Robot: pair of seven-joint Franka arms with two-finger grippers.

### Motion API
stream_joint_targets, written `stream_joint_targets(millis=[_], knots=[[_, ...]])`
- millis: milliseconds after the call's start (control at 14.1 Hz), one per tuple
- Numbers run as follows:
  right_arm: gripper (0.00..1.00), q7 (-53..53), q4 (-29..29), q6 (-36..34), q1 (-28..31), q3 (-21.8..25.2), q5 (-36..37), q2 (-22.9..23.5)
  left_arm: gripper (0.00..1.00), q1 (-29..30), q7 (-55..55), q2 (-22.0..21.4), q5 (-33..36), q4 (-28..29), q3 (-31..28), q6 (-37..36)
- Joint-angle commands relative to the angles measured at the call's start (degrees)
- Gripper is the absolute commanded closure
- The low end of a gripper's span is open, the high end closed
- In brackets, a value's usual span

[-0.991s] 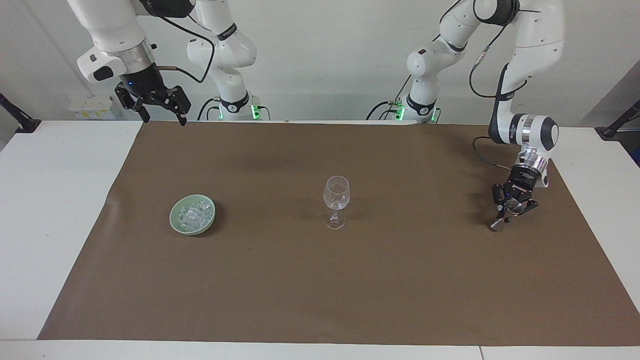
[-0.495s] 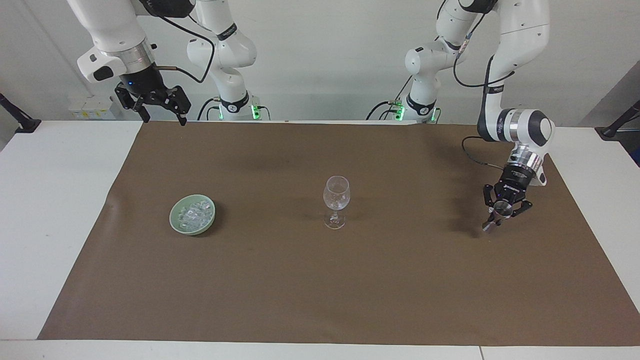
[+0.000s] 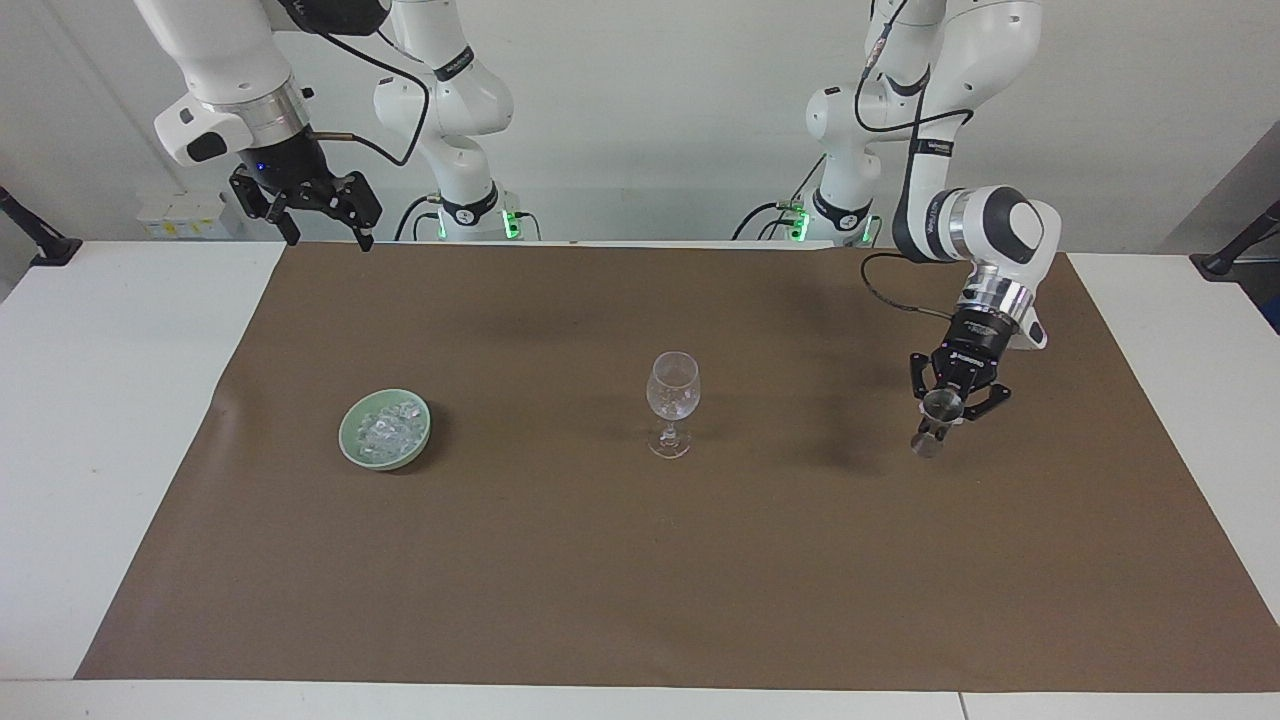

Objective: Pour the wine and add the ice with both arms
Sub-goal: 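Lift the jigger with the left gripper and carry it toward the glass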

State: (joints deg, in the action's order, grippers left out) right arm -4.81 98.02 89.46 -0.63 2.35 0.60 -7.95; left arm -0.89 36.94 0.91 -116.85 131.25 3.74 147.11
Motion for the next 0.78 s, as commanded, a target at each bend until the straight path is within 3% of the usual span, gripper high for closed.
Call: stream_joint_targets(millis=[0,708], knots=[[0.00,1.6,1.1,-0.6,0.3,0.0,-0.9,-1.3,1.00,-5.9,0.1,-1.4,-4.3,-0.8,-0.5,5.1],[0.00,1.6,1.1,-0.6,0.3,0.0,-0.9,-1.3,1.00,-12.4,-0.1,1.2,-7.3,-10.0,10.8,24.3]])
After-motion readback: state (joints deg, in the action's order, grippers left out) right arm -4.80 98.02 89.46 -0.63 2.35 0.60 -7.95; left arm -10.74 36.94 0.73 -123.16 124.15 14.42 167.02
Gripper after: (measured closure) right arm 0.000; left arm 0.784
